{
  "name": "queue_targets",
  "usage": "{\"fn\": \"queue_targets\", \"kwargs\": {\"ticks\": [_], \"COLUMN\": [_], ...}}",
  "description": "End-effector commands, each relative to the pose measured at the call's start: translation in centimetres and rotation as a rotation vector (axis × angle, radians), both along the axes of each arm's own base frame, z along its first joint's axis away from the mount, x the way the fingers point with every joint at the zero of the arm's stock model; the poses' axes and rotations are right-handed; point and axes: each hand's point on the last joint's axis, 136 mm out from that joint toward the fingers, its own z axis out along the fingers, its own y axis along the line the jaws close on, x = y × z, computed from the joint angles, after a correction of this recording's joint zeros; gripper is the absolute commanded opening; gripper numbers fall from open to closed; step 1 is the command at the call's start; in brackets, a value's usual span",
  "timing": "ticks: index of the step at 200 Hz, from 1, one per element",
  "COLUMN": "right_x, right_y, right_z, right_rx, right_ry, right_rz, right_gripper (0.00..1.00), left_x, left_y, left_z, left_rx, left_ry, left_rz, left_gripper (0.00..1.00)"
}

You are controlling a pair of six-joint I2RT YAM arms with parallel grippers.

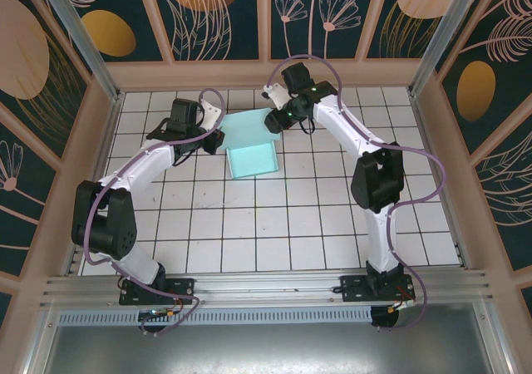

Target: Fold the paper box

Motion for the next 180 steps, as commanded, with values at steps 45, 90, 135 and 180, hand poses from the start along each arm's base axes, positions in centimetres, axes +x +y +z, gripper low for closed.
{"fn": "queue_targets", "kwargs": {"ticks": [45,90,135,180], "right_x": [-0.1,-0.3,-0.6,-0.9], "right_y": [-0.9,-1.7,-2.6,-2.3], "right_z": [2.1,2.5,2.1,1.2], "right_rx": [-0.004,0.002,0.008,0.013], "right_ry": [-0.045,-0.055,-0.052,-0.024], "right_rz": [-0.024,-0.041,-0.054,-0.037], "right_gripper": [0.45,0.49,0.49,0.25], "left_x": [0.7,1.0,1.1,1.0], "left_y": [-0.1,-0.1,-0.1,-0.5], "left_z": [0.4,0.1,0.2,0.4], "left_rx": [0.006,0.006,0.005,-0.012], "left_ry": [-0.001,0.009,0.013,0.018], "left_rz": [0.001,0.014,0.020,0.005], "left_gripper": [0.00,0.00,0.00,0.00]}}
